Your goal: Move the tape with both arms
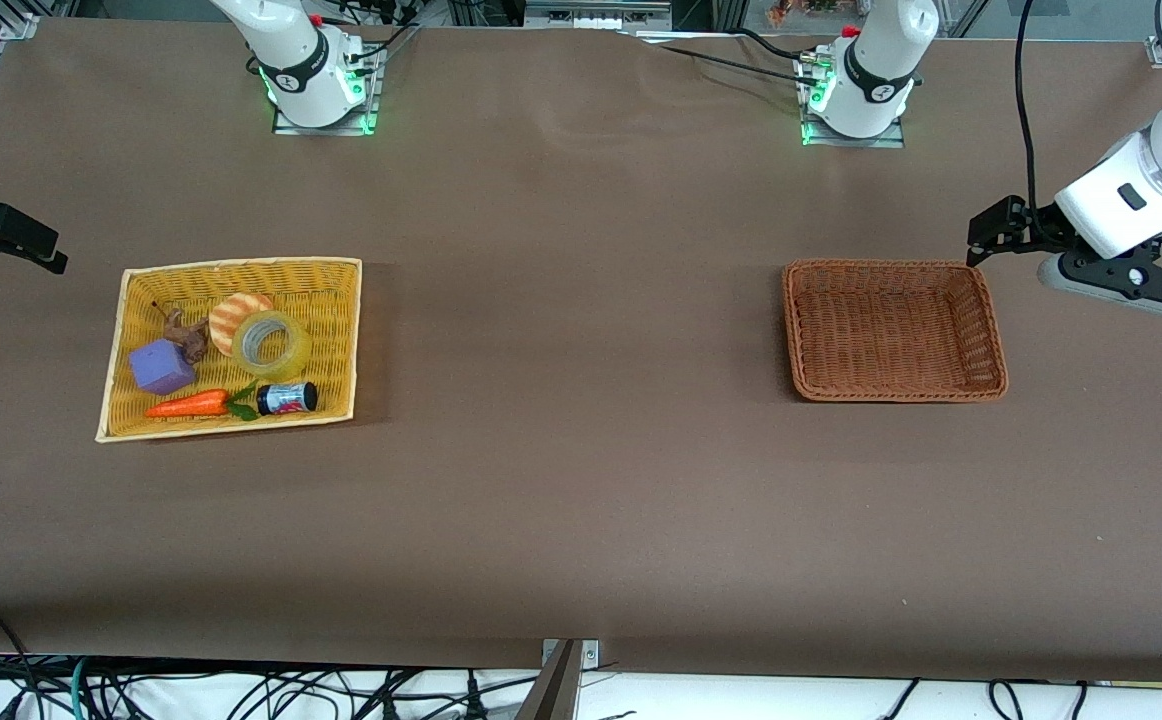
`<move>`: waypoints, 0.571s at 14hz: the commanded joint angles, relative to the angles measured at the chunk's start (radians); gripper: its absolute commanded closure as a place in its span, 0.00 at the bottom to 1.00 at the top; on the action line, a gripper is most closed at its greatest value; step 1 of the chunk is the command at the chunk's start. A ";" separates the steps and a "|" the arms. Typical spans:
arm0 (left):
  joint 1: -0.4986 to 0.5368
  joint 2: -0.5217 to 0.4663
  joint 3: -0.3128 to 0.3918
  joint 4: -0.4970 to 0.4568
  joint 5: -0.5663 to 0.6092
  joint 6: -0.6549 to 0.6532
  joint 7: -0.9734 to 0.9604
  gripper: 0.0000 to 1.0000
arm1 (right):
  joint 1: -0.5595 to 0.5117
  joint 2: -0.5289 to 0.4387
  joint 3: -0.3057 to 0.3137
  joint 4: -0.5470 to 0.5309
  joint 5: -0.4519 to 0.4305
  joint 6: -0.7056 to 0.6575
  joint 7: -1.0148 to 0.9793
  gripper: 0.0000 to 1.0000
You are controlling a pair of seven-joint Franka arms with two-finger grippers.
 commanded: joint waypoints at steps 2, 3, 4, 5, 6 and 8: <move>0.004 0.002 -0.005 0.018 0.016 -0.019 0.014 0.00 | -0.005 0.011 0.005 0.020 0.015 -0.006 -0.004 0.00; 0.006 0.002 -0.005 0.018 0.016 -0.019 0.014 0.00 | -0.005 0.014 0.005 0.020 0.015 -0.006 -0.004 0.00; 0.004 0.003 -0.005 0.020 0.016 -0.028 0.014 0.00 | -0.005 0.012 0.007 0.020 0.014 -0.006 -0.004 0.00; 0.004 0.003 -0.005 0.021 0.016 -0.033 0.014 0.00 | -0.005 0.014 0.007 0.020 0.015 -0.006 -0.003 0.00; 0.004 0.003 -0.005 0.021 0.016 -0.033 0.014 0.00 | -0.005 0.014 0.005 0.020 0.015 -0.006 -0.003 0.00; 0.004 0.003 -0.005 0.023 0.016 -0.033 0.013 0.00 | -0.005 0.014 0.005 0.020 0.014 -0.006 -0.004 0.00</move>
